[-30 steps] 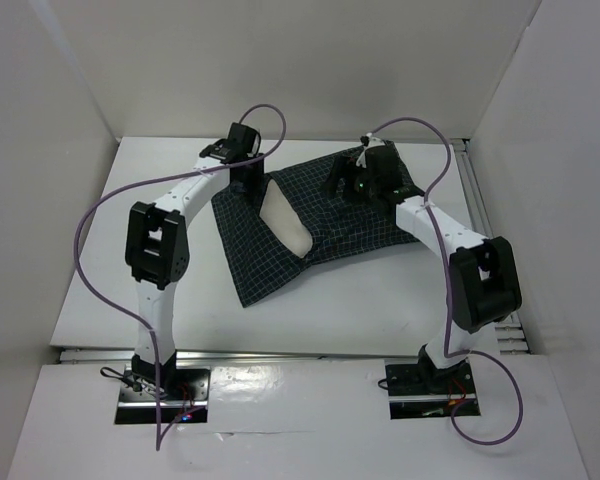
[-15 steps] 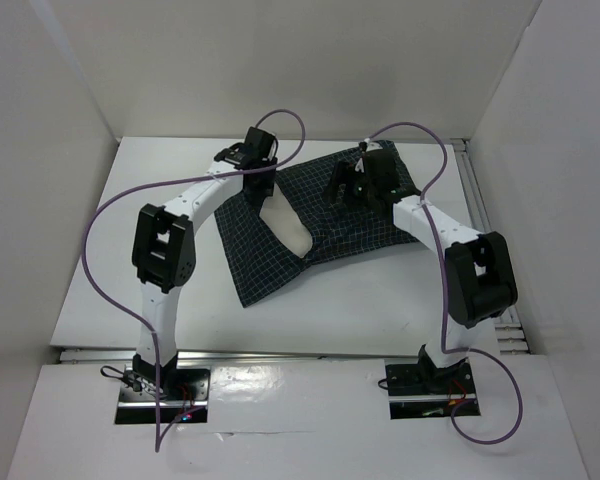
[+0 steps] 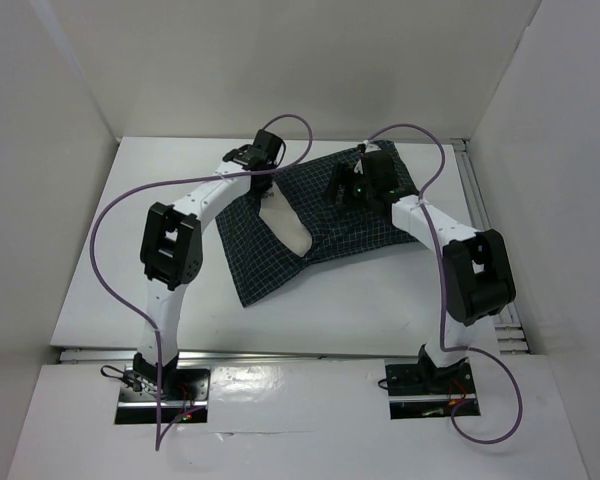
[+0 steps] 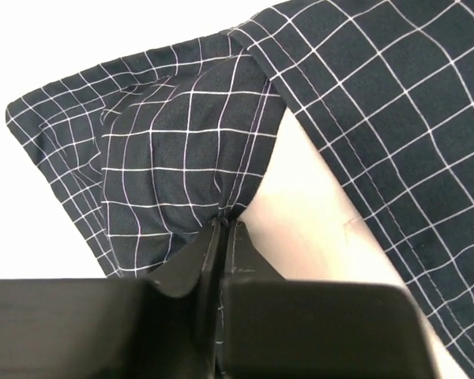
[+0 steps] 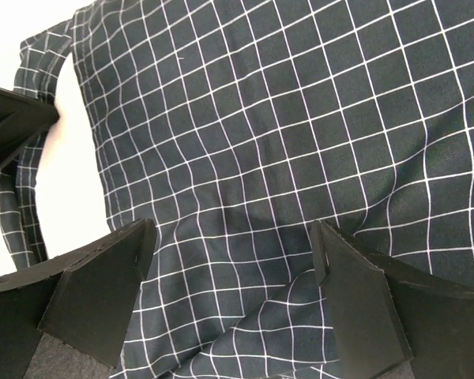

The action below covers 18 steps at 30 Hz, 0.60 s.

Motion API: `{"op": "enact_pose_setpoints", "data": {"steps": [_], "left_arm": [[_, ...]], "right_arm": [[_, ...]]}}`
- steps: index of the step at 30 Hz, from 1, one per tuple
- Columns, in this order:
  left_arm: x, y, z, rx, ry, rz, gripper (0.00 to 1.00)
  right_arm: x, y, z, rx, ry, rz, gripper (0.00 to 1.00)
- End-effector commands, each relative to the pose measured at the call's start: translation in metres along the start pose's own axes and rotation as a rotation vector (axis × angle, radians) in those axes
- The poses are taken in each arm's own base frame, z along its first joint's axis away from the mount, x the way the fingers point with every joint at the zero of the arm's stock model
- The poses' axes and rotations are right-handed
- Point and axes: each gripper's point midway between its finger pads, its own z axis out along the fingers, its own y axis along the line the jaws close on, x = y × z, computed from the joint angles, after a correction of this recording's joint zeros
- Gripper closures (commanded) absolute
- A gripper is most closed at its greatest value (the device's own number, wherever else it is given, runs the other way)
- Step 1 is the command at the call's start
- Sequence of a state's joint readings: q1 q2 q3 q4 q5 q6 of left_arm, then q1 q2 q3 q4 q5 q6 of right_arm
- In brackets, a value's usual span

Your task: Put the pillow into the pillowcase

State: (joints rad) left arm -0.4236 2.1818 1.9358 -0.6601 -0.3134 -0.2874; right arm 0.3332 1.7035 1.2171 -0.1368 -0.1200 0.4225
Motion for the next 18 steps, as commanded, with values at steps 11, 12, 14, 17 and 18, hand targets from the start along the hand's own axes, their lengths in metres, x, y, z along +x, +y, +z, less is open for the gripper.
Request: {"op": "enact_pose_setpoints", "data": {"steps": [11, 12, 14, 17, 18], "left_arm": [[-0.086, -0.035, -0.076, 0.276, -0.251, -0.026, 1.0], [-0.091, -0.041, -0.083, 0.317, -0.263, -0.023, 1.0], [-0.101, -0.047, -0.089, 0.352, -0.278, -0.033, 1.0], [-0.102, -0.055, -0.079, 0.374, -0.256, -0.053, 1.0], [-0.099, -0.059, -0.077, 0.387, -0.237, -0.078, 1.0]], "right_arm": [[0.008, 0.002, 0.009, -0.029, 0.021, -0.015, 0.08], [0.008, 0.002, 0.009, -0.029, 0.021, -0.015, 0.08], [0.011, 0.001, 0.01, -0.029, 0.022, -0.015, 0.08], [0.015, -0.001, 0.01, -0.025, 0.03, -0.014, 0.08], [0.014, -0.001, 0.008, -0.029, 0.021, -0.015, 0.08]]}}
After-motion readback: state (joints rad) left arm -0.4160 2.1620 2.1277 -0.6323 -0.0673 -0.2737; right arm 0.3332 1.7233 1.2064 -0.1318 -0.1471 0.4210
